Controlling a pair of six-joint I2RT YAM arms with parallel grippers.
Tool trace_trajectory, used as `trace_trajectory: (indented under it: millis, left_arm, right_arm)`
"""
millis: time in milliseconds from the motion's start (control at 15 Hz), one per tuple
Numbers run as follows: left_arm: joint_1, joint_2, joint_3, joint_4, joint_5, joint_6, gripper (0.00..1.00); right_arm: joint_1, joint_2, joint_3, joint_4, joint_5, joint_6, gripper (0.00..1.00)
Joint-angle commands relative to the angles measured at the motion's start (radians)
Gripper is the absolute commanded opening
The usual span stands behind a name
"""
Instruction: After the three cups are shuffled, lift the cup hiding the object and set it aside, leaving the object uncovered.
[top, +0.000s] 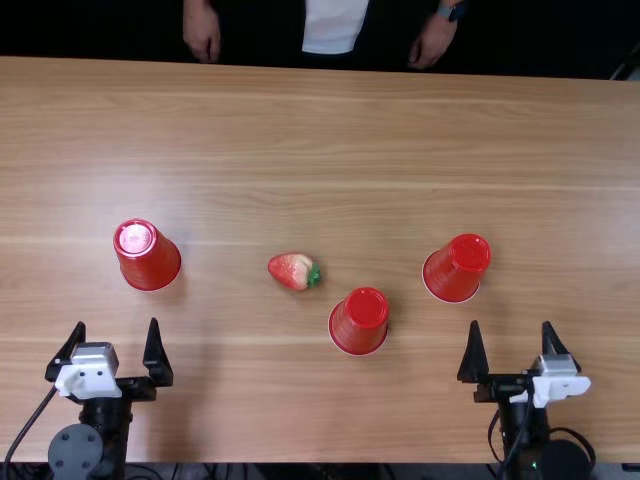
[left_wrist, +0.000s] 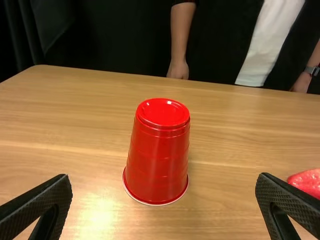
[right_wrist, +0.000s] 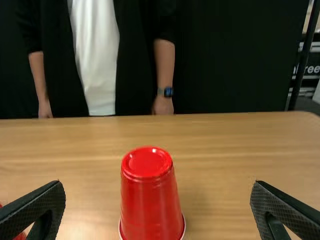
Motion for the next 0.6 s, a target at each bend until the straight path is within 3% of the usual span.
trace_trajectory:
  millis: [0,533]
  left_arm:
    - [-0.006,-0.011,-0.045,-0.008,0.004,0.001,1.0]
    - [-0.006,-0.011,-0.045,-0.006,0.0,-0.014,1.0]
  right_arm:
    - [-0.007,-0.007,-0.028,0.008,0.0,-0.001,1.0]
    - [-0.007,-0.007,-0.031,0.01,0.0,-0.001,1.0]
